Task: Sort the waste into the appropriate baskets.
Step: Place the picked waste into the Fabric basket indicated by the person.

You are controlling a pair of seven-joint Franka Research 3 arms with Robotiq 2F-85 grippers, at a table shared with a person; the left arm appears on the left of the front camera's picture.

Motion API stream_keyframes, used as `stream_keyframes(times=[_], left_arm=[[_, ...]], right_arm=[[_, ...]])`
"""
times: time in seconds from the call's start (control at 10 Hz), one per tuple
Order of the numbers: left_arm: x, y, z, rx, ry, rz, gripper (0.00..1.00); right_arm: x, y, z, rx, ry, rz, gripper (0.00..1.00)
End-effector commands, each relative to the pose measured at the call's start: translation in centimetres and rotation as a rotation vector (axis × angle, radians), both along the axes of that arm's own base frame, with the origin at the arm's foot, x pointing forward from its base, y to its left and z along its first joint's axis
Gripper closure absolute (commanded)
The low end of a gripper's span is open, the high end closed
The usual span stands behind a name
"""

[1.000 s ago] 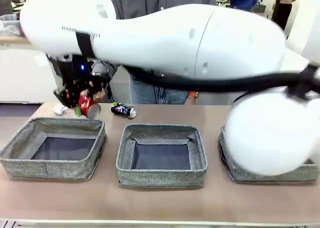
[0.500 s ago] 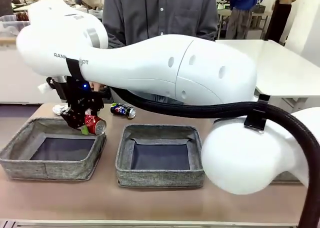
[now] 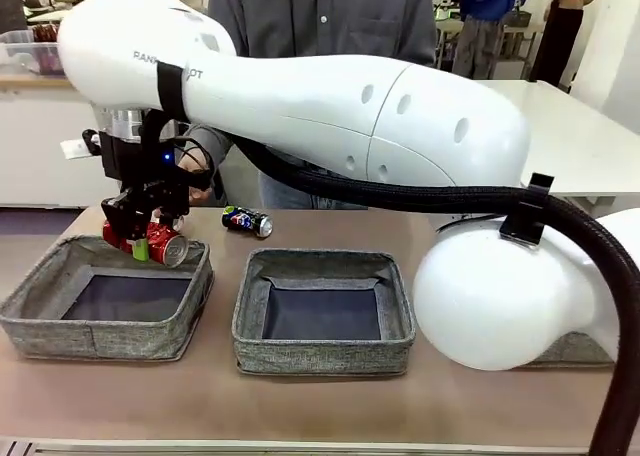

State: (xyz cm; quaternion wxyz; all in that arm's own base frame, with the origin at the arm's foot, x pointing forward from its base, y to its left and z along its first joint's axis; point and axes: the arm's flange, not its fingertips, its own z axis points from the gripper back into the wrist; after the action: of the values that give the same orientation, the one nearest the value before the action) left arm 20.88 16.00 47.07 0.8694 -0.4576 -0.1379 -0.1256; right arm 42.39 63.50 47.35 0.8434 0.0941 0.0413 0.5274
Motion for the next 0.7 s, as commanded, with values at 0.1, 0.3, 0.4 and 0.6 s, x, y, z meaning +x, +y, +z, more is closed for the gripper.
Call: stream_keyframes(times=[0.1, 0.3, 0.4, 0.6], left_arm=[[0.13, -0.15, 0.1, -0.007, 0.007, 0.021, 0.0], [0.13, -0.15, 0.1, -0.007, 0.007, 0.021, 0.0], [0.13, -0.15, 0.1, -0.007, 0.007, 0.021, 0.0], [0.13, -0.15, 0.1, -0.007, 0.007, 0.021, 0.0]], right_arm=[[7.06, 9.7, 4.51, 0.019, -0.032, 0.008, 0.52], [7.12, 9.95, 4.27, 0.004, -0.045, 0.009, 0.52], [7.21, 10.0, 4.15, 0.001, -0.037, 0.007, 0.52], [7.05, 9.7, 4.39, 0.006, -0.039, 0.011, 0.0]])
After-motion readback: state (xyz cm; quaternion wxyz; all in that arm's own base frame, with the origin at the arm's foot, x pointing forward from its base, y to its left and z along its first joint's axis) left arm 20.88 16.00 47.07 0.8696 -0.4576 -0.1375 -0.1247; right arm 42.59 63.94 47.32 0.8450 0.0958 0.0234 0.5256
